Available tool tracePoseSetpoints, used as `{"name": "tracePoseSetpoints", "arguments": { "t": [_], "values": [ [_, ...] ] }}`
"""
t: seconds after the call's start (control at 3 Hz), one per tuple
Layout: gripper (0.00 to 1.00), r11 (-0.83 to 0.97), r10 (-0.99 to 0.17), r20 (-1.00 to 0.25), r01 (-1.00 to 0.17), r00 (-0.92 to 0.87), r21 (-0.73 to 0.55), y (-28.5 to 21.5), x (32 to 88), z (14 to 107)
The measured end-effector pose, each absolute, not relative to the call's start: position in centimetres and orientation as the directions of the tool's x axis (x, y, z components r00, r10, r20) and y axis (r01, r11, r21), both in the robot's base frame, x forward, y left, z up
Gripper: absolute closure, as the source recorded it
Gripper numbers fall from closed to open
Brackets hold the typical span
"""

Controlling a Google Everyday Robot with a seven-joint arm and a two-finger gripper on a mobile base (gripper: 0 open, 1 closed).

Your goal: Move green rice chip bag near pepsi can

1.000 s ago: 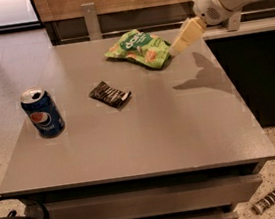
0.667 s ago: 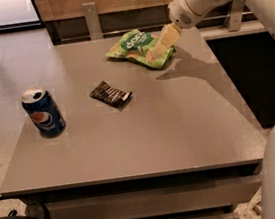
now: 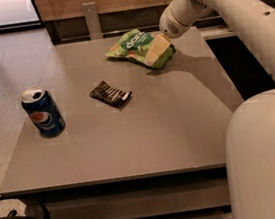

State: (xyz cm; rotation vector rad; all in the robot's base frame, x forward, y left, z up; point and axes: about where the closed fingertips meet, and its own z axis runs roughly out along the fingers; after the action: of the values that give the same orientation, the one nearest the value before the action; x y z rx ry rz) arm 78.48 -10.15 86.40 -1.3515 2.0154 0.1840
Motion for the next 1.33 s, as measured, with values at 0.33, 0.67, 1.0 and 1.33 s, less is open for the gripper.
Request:
{"name": "tracePoseSetpoints", "arguments": {
  "t": [0.33, 0.67, 1.0, 1.33],
  "values": [
    [0.00, 0.480, -0.732, -0.627, -0.855, -0.265, -0.199, -9.8, 78.7, 84.2],
    [0.13, 0.486, -0.725, -0.631, -0.854, -0.275, -0.185, -9.5, 78.7, 83.5],
    [0.35, 0.483, -0.726, -0.630, -0.856, -0.276, -0.181, -9.3, 78.8, 83.1],
    [0.59, 0.481, -0.727, -0.629, -0.859, -0.277, -0.177, -9.0, 78.8, 82.8]
  ]
}}
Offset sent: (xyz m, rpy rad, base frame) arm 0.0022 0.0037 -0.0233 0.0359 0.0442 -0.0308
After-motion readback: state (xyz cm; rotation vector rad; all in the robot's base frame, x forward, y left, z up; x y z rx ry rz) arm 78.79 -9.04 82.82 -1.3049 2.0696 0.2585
